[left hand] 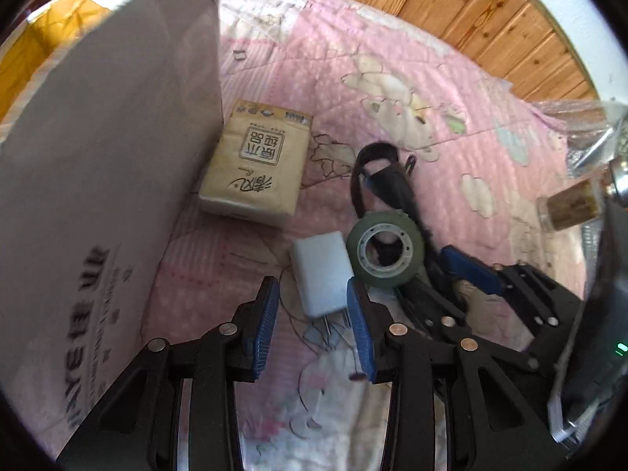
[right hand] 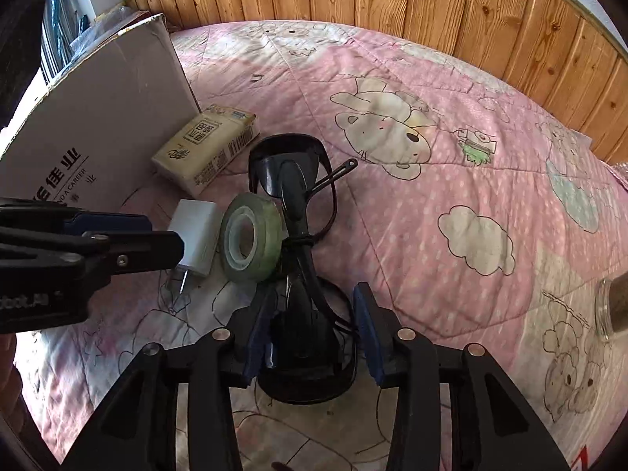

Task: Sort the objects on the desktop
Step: 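Grasp the white charger plug with the left tool while the right tool grasps the black cable, then carry the charger plug and black cable with both tools over the cardboard box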

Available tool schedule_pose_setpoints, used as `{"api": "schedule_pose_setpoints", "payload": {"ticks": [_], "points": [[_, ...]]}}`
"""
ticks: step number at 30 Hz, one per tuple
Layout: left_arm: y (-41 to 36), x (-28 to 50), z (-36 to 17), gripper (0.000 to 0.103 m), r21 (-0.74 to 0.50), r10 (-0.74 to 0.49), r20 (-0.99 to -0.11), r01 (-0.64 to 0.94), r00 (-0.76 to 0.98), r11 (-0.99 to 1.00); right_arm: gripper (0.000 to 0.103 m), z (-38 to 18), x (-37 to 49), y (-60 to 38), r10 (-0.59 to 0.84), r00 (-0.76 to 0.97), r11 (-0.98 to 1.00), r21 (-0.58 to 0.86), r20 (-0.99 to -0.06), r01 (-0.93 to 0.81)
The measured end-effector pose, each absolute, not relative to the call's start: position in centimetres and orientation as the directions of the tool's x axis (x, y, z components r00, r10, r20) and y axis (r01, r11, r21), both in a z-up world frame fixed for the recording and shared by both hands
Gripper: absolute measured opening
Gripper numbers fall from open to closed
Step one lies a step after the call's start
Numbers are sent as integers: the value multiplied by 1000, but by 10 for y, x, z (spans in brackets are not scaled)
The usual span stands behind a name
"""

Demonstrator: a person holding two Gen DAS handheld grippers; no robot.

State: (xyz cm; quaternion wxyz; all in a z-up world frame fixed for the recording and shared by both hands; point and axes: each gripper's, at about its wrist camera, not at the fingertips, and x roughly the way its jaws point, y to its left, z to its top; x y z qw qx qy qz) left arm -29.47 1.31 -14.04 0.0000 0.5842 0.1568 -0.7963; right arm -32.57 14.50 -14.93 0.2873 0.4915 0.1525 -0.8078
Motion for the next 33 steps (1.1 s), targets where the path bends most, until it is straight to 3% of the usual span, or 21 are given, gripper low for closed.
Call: {"api": "schedule_pose_setpoints", "payload": {"ticks": [2,5,7,9,10,11,13,16,19,21,24,33], "points": [[14,-301,-146,50,-258,190,-928,186,-321,-948,43,-149,-327,148,-329,-356,-784,43,-875,619],[15,-303,-152,48,-259,194,-925,167,-328,-951,40,-148,-329,156,-340,-368,-799,59,-866,598],[17,-302,-152,47,-244,186,-923,136,-338,-960,30,-142,-327,162,-334,-406,-820,49,-851,570],[15,-302,-153,41,-248,189,-919,134,-345,-959,19,-135,-327,170,-324,-436,-842,46,-840,538],[14,-300,-153,32,-246,189,-919,131,-346,-960,18,-134,-326,174,-325,-434,-849,57,-840,526],[12,-299,-153,25,-243,187,-919,128,-346,-961,17,-133,-325,178,-322,-438,-855,59,-840,515],[10,-296,-153,22,-237,183,-921,124,-343,-964,17,-135,-322,183,-323,-421,-857,73,-848,510],[8,-293,-154,23,-232,174,-921,132,-347,-964,19,-141,-323,181,-320,-405,-860,83,-857,504],[16,-298,-154,27,-192,144,-924,104,-354,-976,33,-151,-331,180,-320,-404,-864,90,-857,495],[21,-299,-154,27,-155,114,-923,84,-368,-984,34,-153,-336,182,-350,-392,-861,127,-851,493],[21,-294,-153,21,-136,102,-920,66,-378,-988,17,-146,-332,186,-356,-388,-870,150,-850,470],[12,-247,-133,21,-240,203,-907,58,-369,-969,17,-123,-287,209,-383,-417,-884,195,-824,426]]}}
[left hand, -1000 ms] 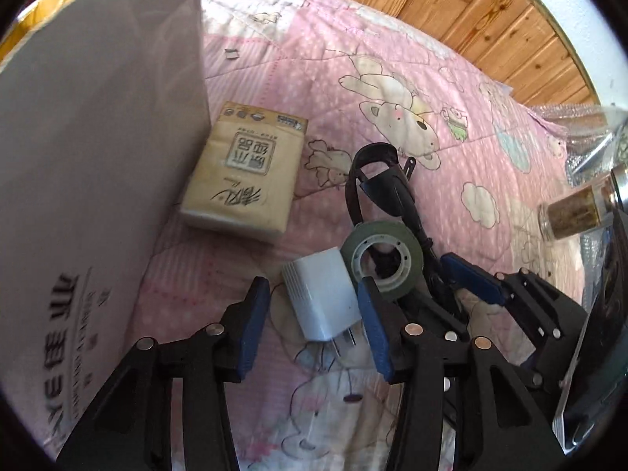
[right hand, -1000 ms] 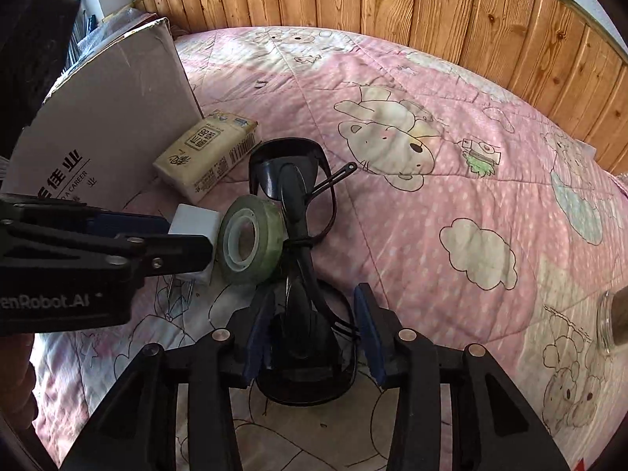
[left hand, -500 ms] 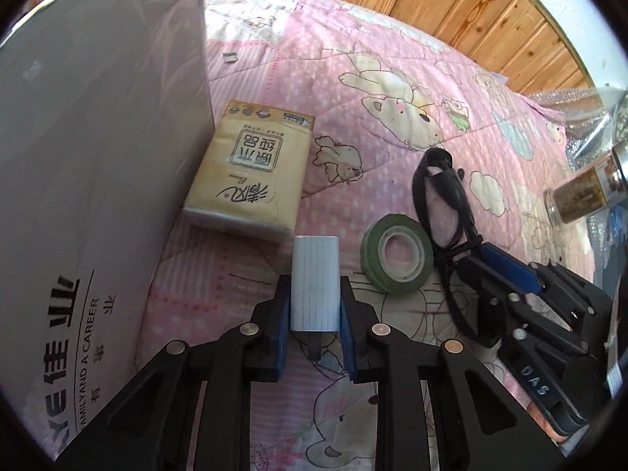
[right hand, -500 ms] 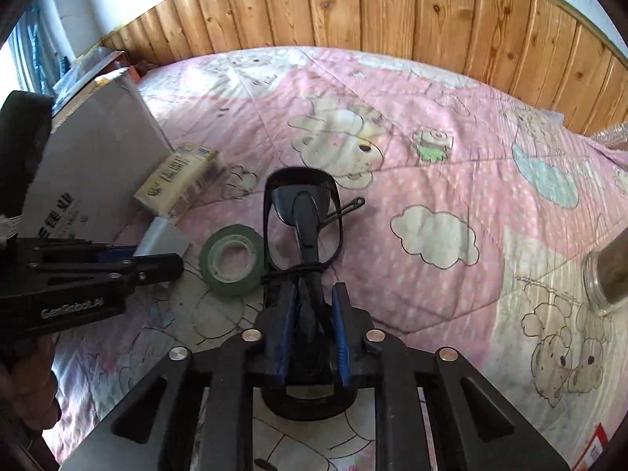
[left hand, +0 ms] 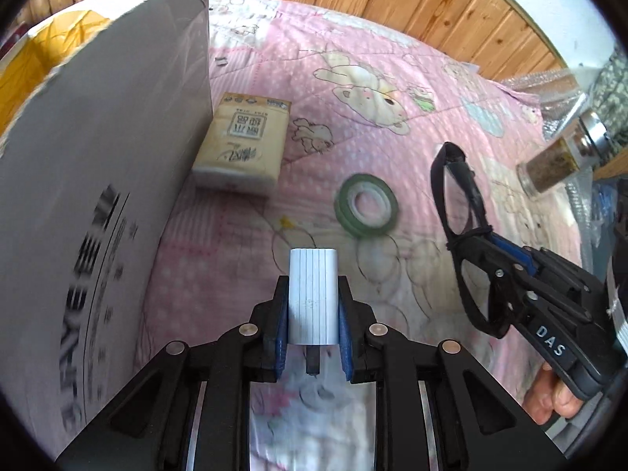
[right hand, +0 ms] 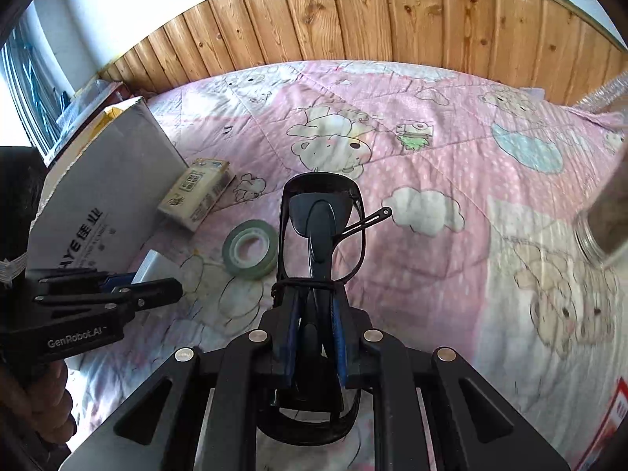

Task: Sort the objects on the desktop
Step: 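Carry the charger plug and black cable with both tools over the cardboard box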

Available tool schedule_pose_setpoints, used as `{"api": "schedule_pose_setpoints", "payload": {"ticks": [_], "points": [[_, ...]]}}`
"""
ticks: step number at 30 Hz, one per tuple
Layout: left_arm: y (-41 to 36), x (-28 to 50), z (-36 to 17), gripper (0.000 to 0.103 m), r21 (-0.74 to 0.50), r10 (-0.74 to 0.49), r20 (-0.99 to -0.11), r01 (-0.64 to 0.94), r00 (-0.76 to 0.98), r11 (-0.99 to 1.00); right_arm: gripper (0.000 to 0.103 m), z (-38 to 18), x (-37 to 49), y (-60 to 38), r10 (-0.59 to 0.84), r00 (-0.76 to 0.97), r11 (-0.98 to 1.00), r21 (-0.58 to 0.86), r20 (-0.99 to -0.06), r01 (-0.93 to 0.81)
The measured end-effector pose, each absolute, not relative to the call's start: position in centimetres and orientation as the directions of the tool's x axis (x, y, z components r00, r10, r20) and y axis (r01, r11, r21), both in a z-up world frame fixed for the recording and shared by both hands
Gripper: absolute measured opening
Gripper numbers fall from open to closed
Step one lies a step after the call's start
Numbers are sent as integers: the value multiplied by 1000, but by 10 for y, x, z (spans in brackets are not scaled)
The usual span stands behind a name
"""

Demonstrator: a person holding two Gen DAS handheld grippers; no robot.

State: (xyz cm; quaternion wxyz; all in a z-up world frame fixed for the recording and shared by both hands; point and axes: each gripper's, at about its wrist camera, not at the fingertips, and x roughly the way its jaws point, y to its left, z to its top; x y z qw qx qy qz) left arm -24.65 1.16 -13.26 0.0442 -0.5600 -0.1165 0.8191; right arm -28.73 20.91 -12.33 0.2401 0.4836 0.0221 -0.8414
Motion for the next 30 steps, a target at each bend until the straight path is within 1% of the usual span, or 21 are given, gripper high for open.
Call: {"api": "schedule_pose_setpoints", "payload": {"ticks": [11,24,30], "points": [[26,-180,-116,21,-256,235,-897,6,-374,-967,17,-114,-217,197,-423,-402,-876,252,-812,412],[12,-113,-66,21,-295,263,-830,-14,-492,-955,17,-74,-145,164,-458,-438,-844,224,-773,487],[-2,-86,-50,21,-320,270,-803,1,-531,-948,17,-58,-114,147,-476,-442,-824,209,-761,528]]}}
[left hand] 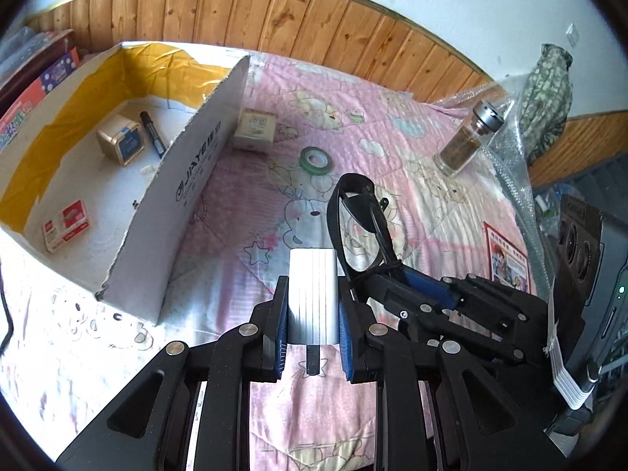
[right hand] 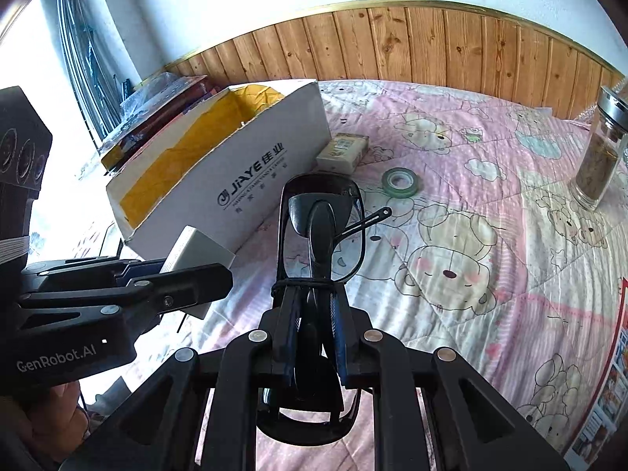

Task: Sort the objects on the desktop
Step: 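Carry the charger plug and black cable with both tools over the cardboard box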

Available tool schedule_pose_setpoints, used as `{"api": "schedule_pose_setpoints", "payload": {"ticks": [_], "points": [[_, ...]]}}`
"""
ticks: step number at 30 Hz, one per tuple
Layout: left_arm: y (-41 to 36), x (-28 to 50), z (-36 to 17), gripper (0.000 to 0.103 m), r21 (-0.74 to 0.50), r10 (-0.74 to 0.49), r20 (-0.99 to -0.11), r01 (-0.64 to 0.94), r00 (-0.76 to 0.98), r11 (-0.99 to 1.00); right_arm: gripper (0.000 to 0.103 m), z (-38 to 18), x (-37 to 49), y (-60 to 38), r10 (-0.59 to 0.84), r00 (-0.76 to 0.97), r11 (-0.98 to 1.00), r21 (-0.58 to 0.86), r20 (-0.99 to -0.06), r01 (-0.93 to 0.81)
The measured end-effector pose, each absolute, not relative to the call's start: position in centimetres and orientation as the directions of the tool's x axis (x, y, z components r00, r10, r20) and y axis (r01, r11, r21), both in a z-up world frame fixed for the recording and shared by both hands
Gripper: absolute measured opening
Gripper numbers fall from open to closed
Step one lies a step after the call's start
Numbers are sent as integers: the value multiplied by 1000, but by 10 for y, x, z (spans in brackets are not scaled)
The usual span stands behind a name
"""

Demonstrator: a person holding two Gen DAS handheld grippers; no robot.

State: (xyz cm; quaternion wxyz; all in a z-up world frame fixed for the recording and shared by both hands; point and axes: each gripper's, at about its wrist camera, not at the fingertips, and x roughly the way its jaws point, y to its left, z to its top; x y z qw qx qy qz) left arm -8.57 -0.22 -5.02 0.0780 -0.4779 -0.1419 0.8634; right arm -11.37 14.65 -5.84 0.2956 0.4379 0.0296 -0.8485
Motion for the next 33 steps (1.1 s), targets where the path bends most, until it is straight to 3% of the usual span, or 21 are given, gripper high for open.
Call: {"api": "schedule_pose_setpoints", "payload": {"ticks": [17,33], "points": [[-54,-33,-14,21,-375,259,-734,58,-628,-925,17,-7,-57,100,-531,-472,-766,161,-704,622],[-133,-17,7,21,-450,218,-679,162,-701,-878,17,25,-56,37,-581,-448,-689,118,-680,715]]}}
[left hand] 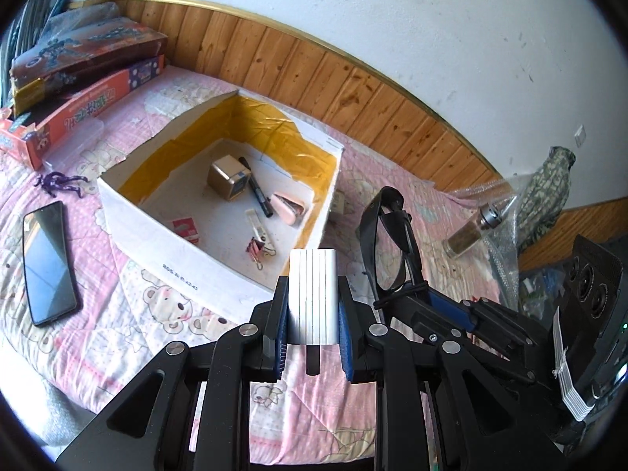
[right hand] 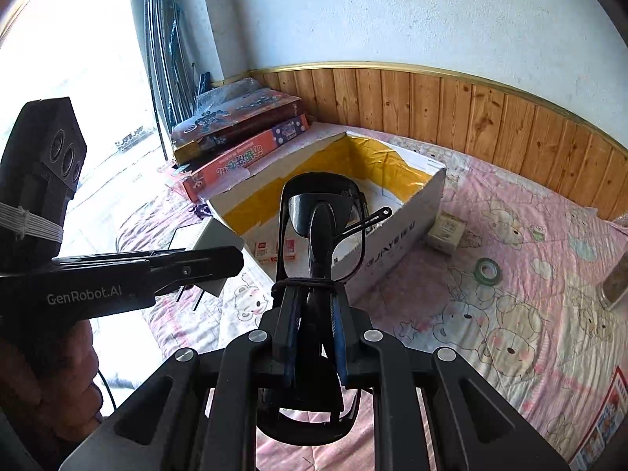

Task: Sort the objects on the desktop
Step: 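Carry the charger plug and black cable with both tools over the cardboard box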

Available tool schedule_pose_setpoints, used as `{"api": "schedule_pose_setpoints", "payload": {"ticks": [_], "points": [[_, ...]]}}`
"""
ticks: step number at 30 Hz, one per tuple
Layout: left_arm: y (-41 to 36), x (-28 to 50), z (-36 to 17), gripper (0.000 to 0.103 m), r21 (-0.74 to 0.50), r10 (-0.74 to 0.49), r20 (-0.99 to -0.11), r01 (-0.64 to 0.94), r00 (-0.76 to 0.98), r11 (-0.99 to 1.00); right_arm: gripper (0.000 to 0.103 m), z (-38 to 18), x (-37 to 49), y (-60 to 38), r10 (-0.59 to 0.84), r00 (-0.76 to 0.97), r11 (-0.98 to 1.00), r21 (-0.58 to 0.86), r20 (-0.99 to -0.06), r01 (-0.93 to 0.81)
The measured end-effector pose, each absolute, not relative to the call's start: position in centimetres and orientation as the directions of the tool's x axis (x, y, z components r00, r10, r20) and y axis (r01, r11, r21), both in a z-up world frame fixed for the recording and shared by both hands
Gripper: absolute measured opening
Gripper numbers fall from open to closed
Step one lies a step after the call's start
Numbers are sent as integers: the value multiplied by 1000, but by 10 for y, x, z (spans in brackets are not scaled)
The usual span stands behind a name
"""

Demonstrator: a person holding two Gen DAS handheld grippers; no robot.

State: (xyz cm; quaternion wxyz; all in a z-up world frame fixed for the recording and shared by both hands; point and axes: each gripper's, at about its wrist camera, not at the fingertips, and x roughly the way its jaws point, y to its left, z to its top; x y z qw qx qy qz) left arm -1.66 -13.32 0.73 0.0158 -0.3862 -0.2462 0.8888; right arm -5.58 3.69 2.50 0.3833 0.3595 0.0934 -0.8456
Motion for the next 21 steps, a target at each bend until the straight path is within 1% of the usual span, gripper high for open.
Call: {"api": "schedule_pose_setpoints", "payload": {"ticks": [9,21], "points": [[-171,-31,8,21,-439,182,-688,203,-703,-875,17,32,-79,2,-582,-437,-663,88,-686,744],[-205,-76,-4,21,-386,130,-751,271,-647,-882,17,34,-121,-42,-568,-418,-633,52,-709,773]]}}
